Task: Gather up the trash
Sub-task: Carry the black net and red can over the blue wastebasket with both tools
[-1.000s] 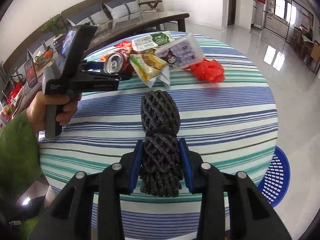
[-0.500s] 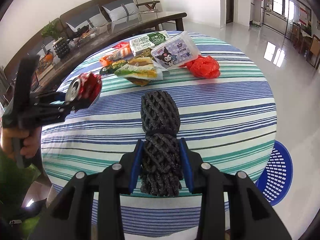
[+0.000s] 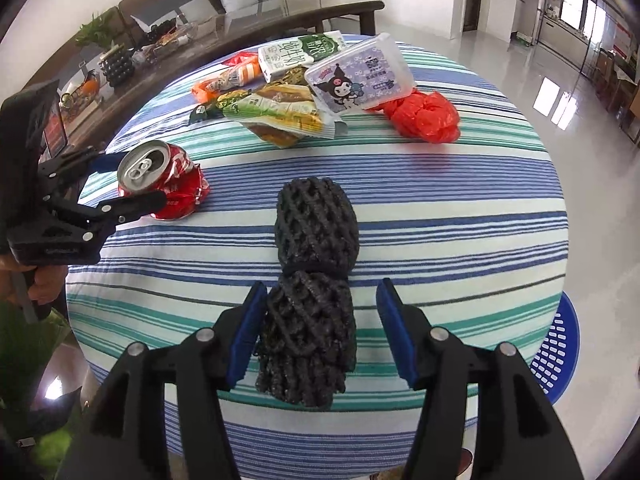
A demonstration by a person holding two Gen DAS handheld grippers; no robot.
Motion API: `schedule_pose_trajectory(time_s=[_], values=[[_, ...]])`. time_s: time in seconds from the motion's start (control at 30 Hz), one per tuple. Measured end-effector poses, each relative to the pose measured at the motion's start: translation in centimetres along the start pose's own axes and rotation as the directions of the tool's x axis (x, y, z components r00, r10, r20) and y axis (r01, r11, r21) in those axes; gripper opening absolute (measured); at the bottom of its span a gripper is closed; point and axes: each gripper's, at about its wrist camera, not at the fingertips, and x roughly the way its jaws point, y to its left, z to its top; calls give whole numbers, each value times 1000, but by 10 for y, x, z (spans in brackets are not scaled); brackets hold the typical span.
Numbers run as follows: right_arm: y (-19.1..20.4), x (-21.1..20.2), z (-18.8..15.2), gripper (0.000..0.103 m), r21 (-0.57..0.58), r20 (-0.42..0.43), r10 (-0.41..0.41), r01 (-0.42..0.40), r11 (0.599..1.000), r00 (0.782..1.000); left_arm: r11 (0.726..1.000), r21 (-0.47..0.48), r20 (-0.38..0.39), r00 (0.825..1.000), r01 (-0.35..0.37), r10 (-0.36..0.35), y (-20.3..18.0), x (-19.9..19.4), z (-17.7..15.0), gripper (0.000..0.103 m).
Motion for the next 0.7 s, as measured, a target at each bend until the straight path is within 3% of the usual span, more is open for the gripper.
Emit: schedule_pose_trajectory(time_s=[0.07, 0.13, 0.2, 0.4, 0.53, 0.7], values=[[1, 4, 4, 56, -8, -14, 14, -15, 1000, 1000, 1000, 20, 0, 1000, 12, -12, -1, 2, 4, 80], [3, 7, 5, 44, -18, -26, 15, -15, 1000, 1000, 999, 36, -10, 1000, 27, -27, -1, 4, 6, 59], [2, 4, 6, 36, -10, -16, 24, -24, 1000, 1000, 999, 37, -12, 1000, 26, -26, -1, 5, 9, 59], [-15, -23, 5, 35, 60, 74, 52, -57, 997, 996, 999, -16, 24, 999, 42, -42, -6, -11, 18, 57], [-60, -55, -1, 35, 157, 146, 22, -45, 987, 989, 996, -25, 59, 995, 83, -81, -32, -25, 39, 56], [-154, -89, -34, 35, 320, 164, -119, 61, 945, 979, 986, 42, 94, 982, 162, -166, -102, -31, 72, 56]])
